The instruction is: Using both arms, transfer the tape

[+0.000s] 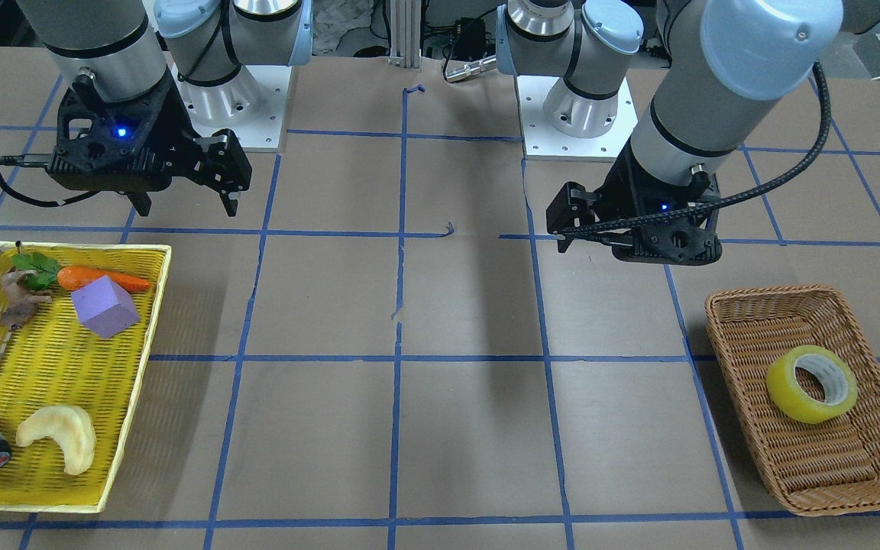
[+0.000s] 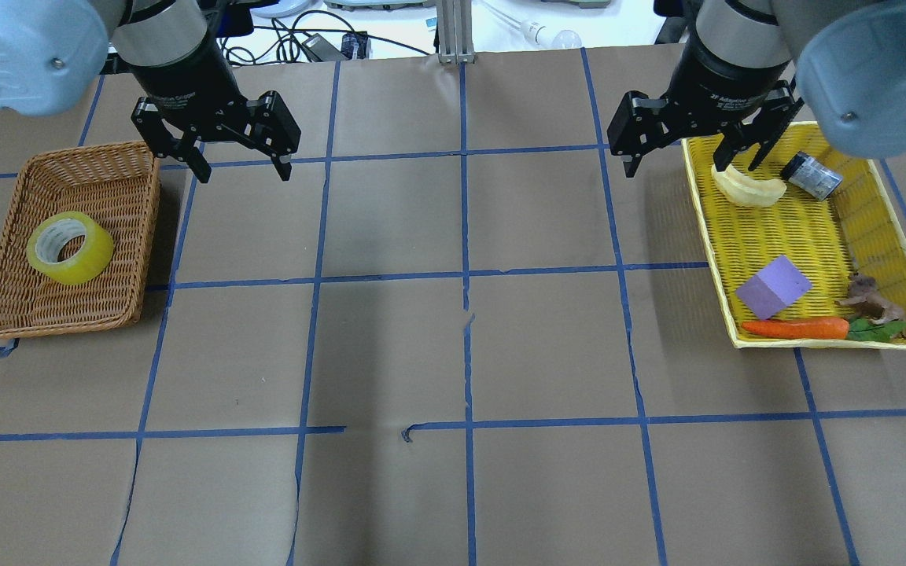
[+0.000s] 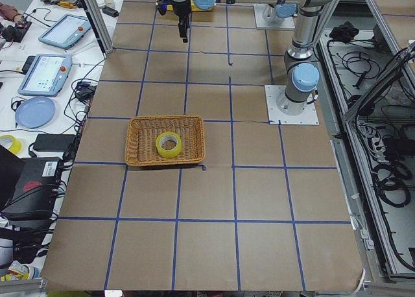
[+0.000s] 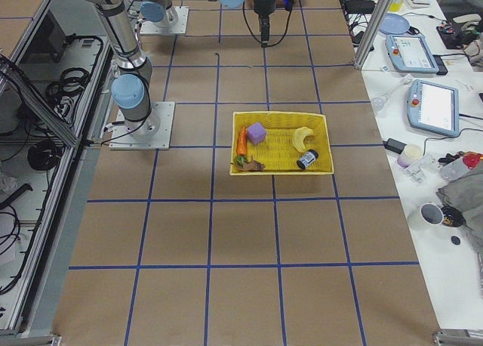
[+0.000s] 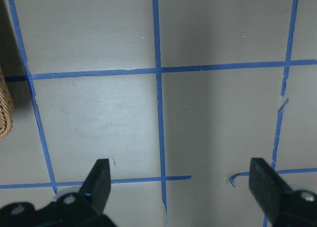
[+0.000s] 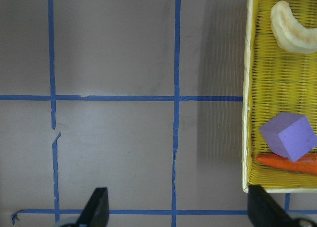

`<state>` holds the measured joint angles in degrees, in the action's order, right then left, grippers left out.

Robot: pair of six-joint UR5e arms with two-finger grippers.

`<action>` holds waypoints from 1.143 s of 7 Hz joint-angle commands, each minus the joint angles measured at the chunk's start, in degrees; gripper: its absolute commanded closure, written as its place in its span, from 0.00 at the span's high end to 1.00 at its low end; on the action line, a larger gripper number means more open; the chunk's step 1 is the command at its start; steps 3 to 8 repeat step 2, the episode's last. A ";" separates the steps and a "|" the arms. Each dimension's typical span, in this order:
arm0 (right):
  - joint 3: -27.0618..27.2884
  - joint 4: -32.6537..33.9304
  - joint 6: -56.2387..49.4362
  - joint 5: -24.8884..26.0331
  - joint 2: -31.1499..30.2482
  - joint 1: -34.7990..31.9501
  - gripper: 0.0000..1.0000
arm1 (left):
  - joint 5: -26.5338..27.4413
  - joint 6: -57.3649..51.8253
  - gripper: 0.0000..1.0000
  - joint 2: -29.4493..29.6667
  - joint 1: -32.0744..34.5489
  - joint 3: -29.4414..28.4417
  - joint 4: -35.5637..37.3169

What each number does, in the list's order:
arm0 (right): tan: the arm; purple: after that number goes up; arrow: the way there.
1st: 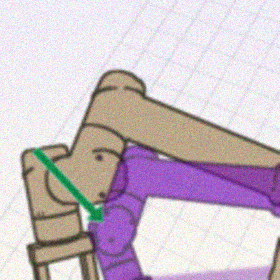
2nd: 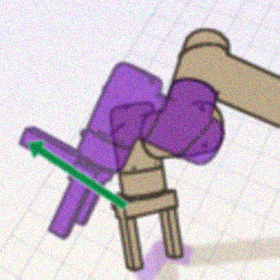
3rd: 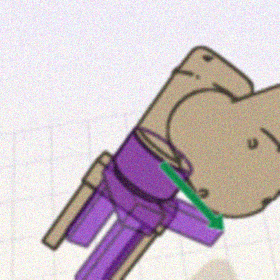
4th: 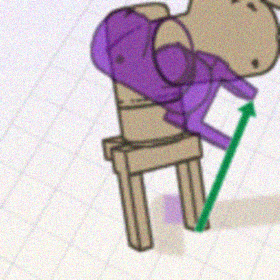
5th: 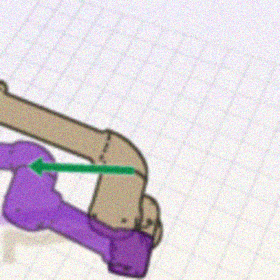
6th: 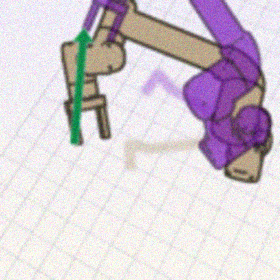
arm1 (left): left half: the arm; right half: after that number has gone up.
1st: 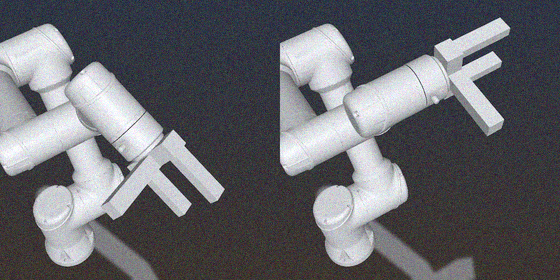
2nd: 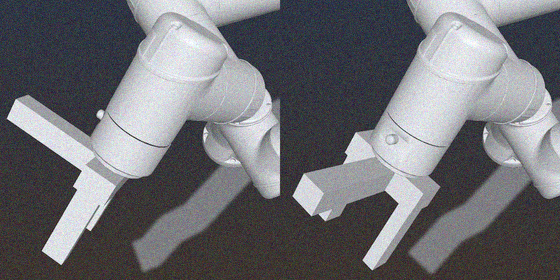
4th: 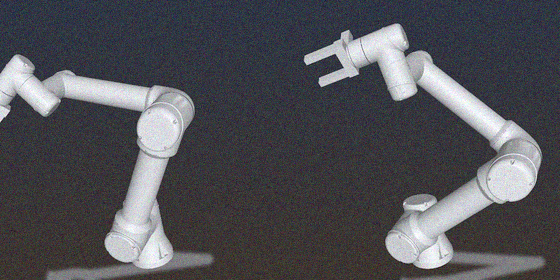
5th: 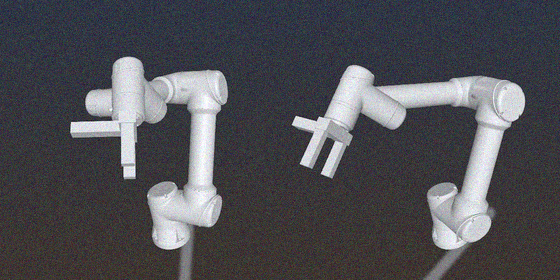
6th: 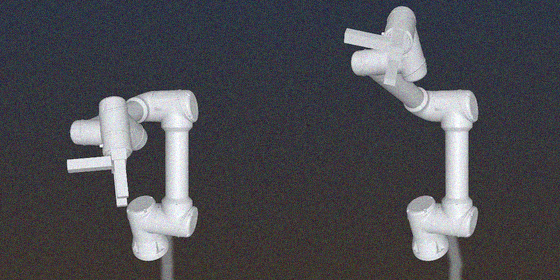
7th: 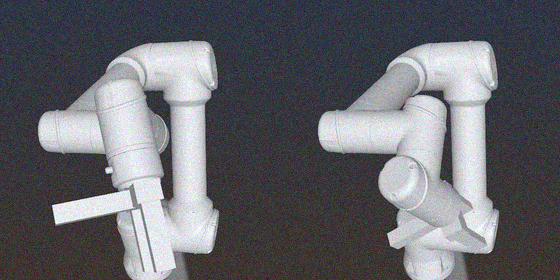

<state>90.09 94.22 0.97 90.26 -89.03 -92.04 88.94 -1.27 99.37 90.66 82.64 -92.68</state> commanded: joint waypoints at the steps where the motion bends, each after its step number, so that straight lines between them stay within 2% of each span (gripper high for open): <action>1: 0.00 0.00 0.00 0.00 0.00 0.01 1.00 | 0.53 -0.13 1.00 0.47 -0.22 0.15 0.39; 8: 0.00 0.00 0.00 0.00 0.00 0.02 1.00 | 0.53 -0.57 1.00 0.47 -0.22 0.24 0.48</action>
